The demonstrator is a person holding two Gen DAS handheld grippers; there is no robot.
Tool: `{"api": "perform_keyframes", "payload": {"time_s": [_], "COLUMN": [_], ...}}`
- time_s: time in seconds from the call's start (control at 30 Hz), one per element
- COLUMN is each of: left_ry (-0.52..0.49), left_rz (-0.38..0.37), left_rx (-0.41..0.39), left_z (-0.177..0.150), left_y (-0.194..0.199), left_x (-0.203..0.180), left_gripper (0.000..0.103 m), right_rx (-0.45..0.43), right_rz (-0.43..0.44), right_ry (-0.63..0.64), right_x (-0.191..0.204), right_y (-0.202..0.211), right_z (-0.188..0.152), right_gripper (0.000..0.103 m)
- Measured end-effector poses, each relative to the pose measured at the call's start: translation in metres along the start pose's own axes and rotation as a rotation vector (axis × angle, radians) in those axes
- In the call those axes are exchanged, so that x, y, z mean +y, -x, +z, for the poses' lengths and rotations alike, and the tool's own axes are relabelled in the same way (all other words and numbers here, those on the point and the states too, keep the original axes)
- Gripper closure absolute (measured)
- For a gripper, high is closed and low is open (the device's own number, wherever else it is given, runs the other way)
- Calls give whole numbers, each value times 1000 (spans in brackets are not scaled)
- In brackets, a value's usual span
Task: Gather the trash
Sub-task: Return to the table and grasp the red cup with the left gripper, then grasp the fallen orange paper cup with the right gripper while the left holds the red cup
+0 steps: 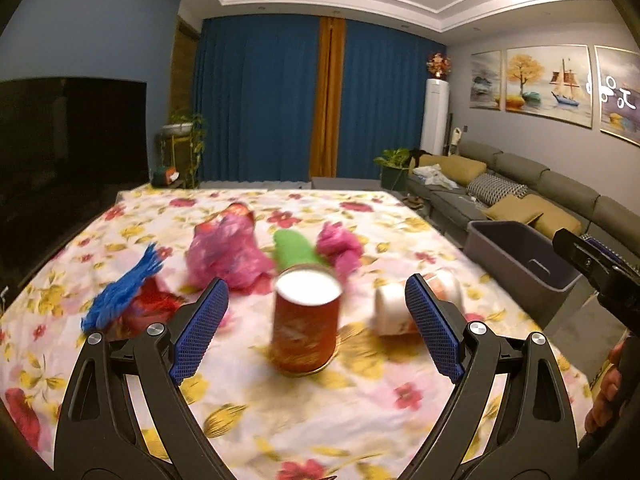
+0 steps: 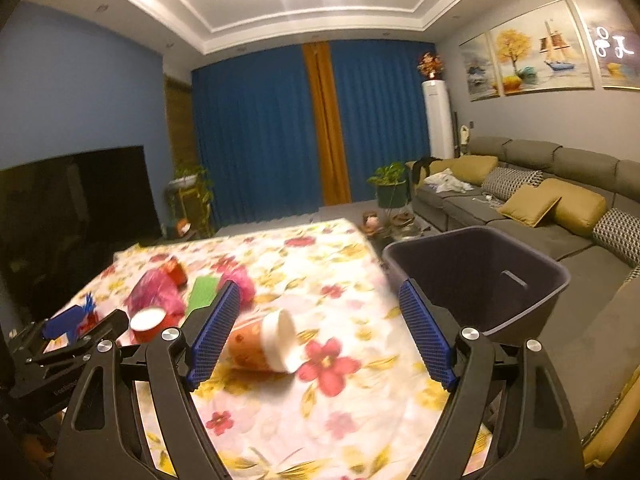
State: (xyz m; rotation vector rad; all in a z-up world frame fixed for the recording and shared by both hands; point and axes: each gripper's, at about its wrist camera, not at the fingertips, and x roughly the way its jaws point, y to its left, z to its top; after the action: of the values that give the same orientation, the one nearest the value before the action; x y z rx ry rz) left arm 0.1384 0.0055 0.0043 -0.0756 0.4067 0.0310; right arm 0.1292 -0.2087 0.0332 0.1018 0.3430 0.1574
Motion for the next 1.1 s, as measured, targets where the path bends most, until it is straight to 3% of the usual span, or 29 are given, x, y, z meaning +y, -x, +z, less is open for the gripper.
{"api": "perform_keyframes", "payload": {"time_s": [0.2,0.63,0.83,0.97,1.1], "left_ry": [18,35,53,82,89], "left_rz": [-3,2,-24,-55,-65], "left_rx": [53,136,160,169,157], "left_z": [-10,-6,-5,-6,-7], "left_y": [-17,-70,-82,-84,-82], "left_x": [17,11,13,17,18], "left_gripper": [15,15,30,48,48], "right_rx": [36,96,160,195,237], "right_rz": [4,10,24,30,50], "right_ry": [16,51,53,67,61], "right_x": [13,19,21,23,23], "right_y": [-15,-47,-72,-84,-96], "right_z": [-8,-14,-20,-24,-26], "right_gripper": [23,24,24,26,31]}}
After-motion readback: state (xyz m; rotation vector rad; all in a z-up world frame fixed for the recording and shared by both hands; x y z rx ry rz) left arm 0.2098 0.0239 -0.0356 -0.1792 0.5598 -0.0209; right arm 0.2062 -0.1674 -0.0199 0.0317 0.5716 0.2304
